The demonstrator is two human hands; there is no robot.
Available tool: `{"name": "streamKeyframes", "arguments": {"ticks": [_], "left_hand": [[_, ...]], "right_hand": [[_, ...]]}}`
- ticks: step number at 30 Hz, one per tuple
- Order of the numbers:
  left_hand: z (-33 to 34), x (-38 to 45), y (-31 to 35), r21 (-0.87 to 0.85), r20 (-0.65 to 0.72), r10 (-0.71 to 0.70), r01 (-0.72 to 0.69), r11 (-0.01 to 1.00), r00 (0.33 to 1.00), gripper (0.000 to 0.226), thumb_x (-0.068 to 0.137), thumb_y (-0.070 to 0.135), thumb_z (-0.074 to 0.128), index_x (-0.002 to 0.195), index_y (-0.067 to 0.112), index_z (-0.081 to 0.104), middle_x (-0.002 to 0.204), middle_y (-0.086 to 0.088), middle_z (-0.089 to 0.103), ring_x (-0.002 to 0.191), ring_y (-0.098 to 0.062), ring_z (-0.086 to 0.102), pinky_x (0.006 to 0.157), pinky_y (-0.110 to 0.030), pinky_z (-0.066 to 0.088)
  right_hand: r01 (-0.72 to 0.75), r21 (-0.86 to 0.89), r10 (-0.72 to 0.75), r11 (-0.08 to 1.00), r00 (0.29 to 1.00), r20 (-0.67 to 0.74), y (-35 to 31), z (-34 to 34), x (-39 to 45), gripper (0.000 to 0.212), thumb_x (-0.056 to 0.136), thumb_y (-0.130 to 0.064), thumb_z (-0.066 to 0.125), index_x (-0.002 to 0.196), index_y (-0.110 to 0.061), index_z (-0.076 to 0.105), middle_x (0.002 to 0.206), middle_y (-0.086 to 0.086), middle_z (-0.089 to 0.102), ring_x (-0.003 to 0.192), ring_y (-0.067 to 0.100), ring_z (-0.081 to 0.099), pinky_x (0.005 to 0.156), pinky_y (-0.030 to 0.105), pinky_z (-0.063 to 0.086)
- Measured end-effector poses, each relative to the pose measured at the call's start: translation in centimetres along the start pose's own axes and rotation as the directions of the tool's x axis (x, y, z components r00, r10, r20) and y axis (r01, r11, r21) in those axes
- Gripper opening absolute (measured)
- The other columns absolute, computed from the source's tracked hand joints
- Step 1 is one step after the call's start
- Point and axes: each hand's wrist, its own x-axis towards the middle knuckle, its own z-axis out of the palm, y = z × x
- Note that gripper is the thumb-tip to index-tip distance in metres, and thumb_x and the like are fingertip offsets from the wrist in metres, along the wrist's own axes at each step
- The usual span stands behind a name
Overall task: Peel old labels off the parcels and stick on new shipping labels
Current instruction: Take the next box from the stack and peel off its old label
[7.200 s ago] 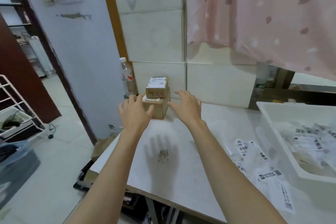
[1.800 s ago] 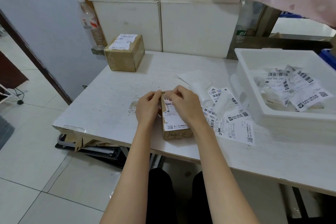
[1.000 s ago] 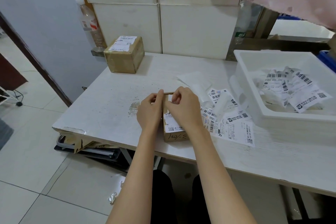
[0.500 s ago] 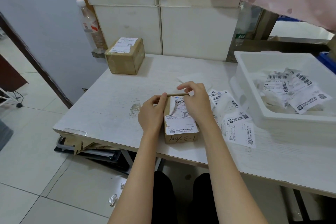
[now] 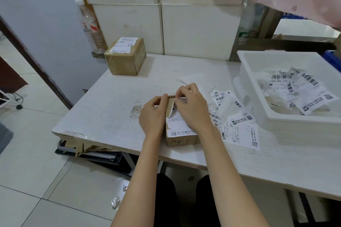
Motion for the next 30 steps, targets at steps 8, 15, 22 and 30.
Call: {"name": "streamKeyframes", "arguments": {"ticks": [8, 15, 22, 30], "left_hand": [[-0.07, 0.05, -0.04, 0.014, 0.011, 0.003, -0.004, 1.000, 1.000, 0.031, 0.096, 0.053, 0.050, 0.095, 0.031, 0.072, 0.090, 0.013, 0.070, 0.078, -0.003, 0.060, 0.060, -0.023, 0.036], [0.00, -0.07, -0.12, -0.008, 0.004, 0.000, 0.000, 1.000, 1.000, 0.033, 0.095, 0.054, 0.051, 0.093, 0.030, 0.073, 0.090, 0.012, 0.072, 0.080, -0.006, 0.063, 0.061, -0.023, 0.035], [0.16, -0.02, -0.23, -0.013, -0.017, 0.003, -0.003, 1.000, 1.000, 0.033, 0.095, 0.054, 0.051, 0.094, 0.030, 0.074, 0.092, 0.012, 0.072, 0.083, -0.007, 0.062, 0.063, -0.023, 0.036], [0.21, 0.09, -0.37, 0.001, -0.011, 0.001, -0.001, 1.000, 1.000, 0.034, 0.095, 0.054, 0.050, 0.093, 0.032, 0.075, 0.089, 0.012, 0.072, 0.081, -0.005, 0.064, 0.062, -0.025, 0.037]], "right_hand": [[-0.078, 0.202, 0.082, 0.976, 0.997, -0.012, 0.00, -0.61, -0.47, 0.038, 0.078, -0.004, 0.056, 0.107, -0.029, 0.057, 0.103, -0.007, 0.053, 0.079, 0.000, 0.048, 0.076, 0.024, 0.042], [-0.093, 0.145, 0.094, 0.985, 0.996, -0.003, 0.06, -0.28, -0.19, 0.018, 0.089, -0.005, 0.052, 0.088, -0.017, 0.064, 0.105, -0.008, 0.050, 0.094, 0.006, 0.052, 0.077, 0.026, 0.041], [-0.082, 0.205, 0.086, 0.975, 0.996, -0.010, 0.02, -0.43, -0.38, 0.012, 0.086, -0.005, 0.054, 0.086, -0.016, 0.055, 0.097, -0.007, 0.048, 0.085, 0.007, 0.051, 0.071, 0.021, 0.038], [-0.082, 0.138, 0.087, 0.987, 0.996, -0.029, 0.20, -0.24, -0.23, 0.011, 0.091, -0.004, 0.053, 0.089, -0.011, 0.060, 0.102, -0.003, 0.049, 0.089, 0.011, 0.054, 0.072, 0.019, 0.041]]}}
